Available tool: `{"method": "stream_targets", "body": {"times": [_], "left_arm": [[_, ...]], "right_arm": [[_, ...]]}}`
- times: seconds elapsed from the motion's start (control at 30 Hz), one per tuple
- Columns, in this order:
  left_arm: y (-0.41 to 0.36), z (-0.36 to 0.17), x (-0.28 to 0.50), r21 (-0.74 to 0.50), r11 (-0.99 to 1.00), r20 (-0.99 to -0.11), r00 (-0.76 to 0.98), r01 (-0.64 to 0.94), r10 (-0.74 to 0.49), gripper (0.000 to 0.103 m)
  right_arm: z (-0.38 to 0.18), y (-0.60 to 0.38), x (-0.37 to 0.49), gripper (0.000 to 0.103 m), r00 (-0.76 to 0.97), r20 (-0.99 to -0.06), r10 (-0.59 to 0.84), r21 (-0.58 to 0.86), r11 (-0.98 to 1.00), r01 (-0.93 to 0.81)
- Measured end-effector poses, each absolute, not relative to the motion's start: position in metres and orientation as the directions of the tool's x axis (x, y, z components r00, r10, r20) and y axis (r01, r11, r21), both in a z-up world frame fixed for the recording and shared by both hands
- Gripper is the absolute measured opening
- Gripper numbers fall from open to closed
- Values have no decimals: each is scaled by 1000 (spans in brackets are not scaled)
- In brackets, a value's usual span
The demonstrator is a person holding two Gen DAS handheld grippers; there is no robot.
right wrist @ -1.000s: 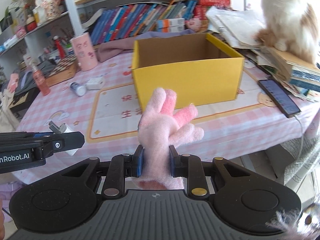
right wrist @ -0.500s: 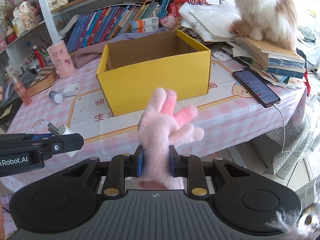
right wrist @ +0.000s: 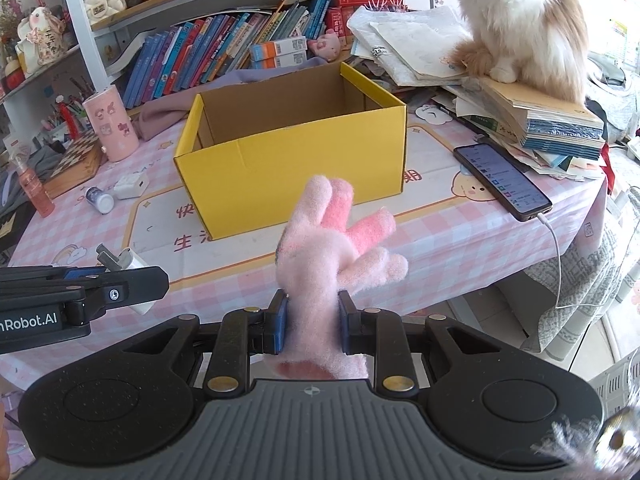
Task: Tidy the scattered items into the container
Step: 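Lift the glove and plug and carry both over the yellow box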
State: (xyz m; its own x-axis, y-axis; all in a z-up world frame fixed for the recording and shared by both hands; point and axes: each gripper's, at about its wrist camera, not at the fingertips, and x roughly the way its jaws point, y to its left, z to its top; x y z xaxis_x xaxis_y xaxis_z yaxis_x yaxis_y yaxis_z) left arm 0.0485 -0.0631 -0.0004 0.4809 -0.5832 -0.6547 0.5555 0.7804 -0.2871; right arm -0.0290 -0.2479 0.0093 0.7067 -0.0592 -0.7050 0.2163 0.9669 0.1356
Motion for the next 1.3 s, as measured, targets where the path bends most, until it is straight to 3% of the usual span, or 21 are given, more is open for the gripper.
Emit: {"method": "stream_targets", "body": {"times": [0.63,1.3], "left_arm": [[-84,4,60,-278,767,-641,484,578,-596,29],[-114,50,122,-193,804,-516,639,563,-571,29]], "right_arm": [[14,-266,-21,23,725,-685,-73,133,966,222],[67,-303,51,24,850,-525,-48,54,994,90]]}}
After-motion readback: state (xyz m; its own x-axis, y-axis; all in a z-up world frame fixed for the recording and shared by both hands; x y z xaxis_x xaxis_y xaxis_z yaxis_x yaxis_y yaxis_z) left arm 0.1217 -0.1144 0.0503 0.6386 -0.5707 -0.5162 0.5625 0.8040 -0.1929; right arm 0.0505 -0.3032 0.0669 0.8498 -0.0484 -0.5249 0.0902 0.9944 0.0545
